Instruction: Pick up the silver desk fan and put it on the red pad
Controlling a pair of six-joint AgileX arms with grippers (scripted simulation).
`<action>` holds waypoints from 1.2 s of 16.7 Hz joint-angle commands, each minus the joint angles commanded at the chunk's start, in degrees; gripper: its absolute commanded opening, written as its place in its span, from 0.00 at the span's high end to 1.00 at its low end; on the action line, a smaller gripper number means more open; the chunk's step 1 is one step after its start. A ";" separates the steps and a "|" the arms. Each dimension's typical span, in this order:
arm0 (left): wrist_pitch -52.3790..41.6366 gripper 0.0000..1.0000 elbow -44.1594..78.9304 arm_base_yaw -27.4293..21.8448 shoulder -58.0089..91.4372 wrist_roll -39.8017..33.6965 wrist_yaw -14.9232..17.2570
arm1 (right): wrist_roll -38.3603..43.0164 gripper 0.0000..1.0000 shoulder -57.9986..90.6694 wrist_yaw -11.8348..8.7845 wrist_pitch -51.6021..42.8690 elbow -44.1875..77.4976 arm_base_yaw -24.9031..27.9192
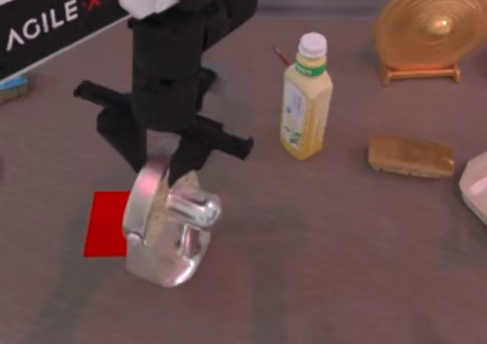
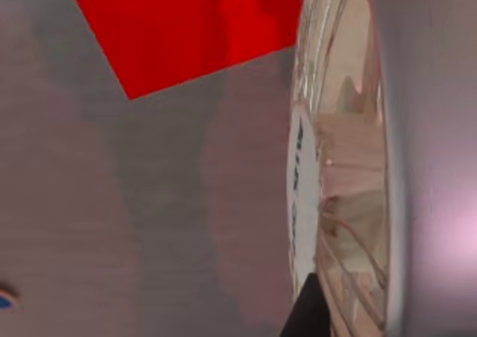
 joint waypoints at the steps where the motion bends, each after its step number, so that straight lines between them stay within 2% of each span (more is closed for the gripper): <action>1: -0.16 1.00 -0.77 0.91 -0.56 -7.94 -0.09 | 0.00 0.00 0.00 0.00 0.00 0.00 0.00; 7: 0.96 1.00 -5.14 6.54 -4.25 -54.20 0.77 | 0.00 0.00 0.00 0.00 0.00 0.00 0.00; 11: 3.46 1.00 -7.27 9.99 -7.02 -78.23 2.39 | 0.00 0.00 0.00 0.00 0.00 0.00 0.00; 14: 5.61 1.00 -8.45 12.05 -9.01 -90.07 3.66 | 0.00 0.00 0.00 0.00 0.00 0.00 0.00; 16: 6.80 1.00 -9.00 13.01 -10.04 -95.08 4.33 | 0.00 0.00 0.00 0.00 0.00 0.00 0.00; 20: 7.54 1.00 -9.32 13.56 -10.68 -97.81 4.74 | 0.00 0.00 0.00 0.00 0.00 0.00 0.00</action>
